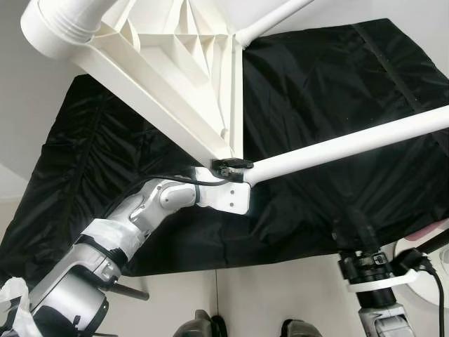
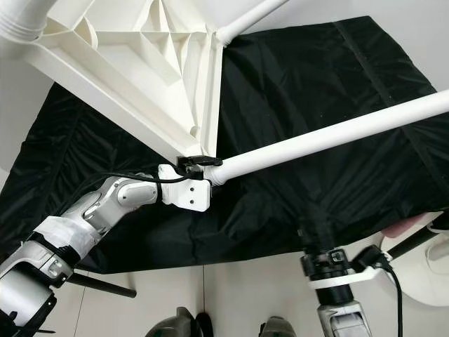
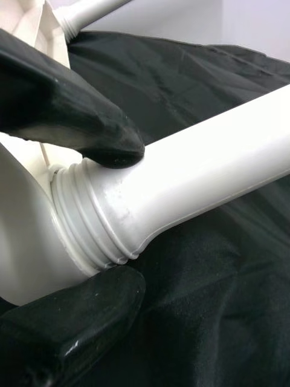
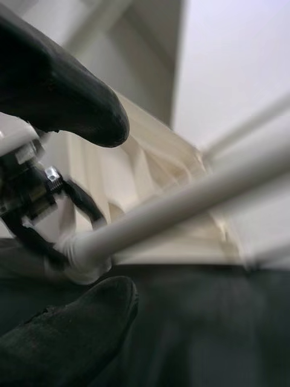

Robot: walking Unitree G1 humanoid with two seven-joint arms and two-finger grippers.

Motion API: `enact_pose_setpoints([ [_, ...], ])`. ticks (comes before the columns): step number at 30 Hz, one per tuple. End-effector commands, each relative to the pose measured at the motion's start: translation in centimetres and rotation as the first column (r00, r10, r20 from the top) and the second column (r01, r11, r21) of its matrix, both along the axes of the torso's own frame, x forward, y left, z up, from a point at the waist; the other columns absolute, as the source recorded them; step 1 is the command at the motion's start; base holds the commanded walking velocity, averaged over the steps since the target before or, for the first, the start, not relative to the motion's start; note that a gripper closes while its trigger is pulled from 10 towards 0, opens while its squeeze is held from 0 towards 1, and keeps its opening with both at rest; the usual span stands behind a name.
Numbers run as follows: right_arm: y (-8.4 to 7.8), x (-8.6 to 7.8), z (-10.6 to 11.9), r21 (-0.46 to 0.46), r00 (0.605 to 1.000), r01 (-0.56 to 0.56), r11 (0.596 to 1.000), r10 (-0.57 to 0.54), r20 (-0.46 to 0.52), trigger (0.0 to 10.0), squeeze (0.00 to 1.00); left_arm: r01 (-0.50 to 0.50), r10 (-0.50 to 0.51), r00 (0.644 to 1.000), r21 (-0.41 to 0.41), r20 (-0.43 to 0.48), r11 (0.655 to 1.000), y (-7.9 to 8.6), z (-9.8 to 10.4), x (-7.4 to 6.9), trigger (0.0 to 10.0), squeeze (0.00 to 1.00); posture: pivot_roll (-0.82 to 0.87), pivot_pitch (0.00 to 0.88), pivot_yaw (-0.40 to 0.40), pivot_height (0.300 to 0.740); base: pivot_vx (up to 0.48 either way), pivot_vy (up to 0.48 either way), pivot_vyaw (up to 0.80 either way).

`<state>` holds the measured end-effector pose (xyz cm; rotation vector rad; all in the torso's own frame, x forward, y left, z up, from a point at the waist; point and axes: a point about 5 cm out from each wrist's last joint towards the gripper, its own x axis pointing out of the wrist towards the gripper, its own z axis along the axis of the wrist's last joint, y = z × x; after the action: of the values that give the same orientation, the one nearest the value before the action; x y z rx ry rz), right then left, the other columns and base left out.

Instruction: Building children table

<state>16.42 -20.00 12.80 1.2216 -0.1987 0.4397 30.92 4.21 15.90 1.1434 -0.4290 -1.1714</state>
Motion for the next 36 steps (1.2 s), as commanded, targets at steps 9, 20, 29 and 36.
enact_pose_setpoints([
  [9,2.9,-1.5,5.6,-0.194,0.955,-0.065,0.979,0.118,0.272,10.0,0.0,0.041,-0.031,0.996,0.12,-0.085,0.992,0.1,-3.5,-1.1,10.0,0.0,-0.12,0.154,0.193,0.74,0.0,0.0,0.0],
  [20,1.1,1.2,9.0,-0.106,0.916,0.156,0.982,-0.104,0.387,10.0,0.0,0.045,-0.035,0.996,0.122,-0.084,0.992,0.0,-3.8,-1.2,10.0,0.0,-0.13,0.155,0.191,0.74,0.0,0.0,0.0],
  [29,-3.2,7.1,11.2,-0.022,0.896,0.294,0.956,-0.268,0.353,10.0,0.0,0.075,-0.067,0.994,0.096,-0.087,0.993,-0.6,-3.4,-1.8,10.0,0.0,-0.13,0.153,0.183,0.74,0.0,0.0,0.0],
  [36,-8.0,11.0,9.6,0.084,0.905,0.378,0.922,-0.388,0.177,10.0,0.0,0.123,-0.117,0.991,0.101,-0.071,0.987,-0.9,-3.4,-2.9,10.0,0.0,-0.11,0.161,0.169,0.74,0.0,0.0,0.0],
])
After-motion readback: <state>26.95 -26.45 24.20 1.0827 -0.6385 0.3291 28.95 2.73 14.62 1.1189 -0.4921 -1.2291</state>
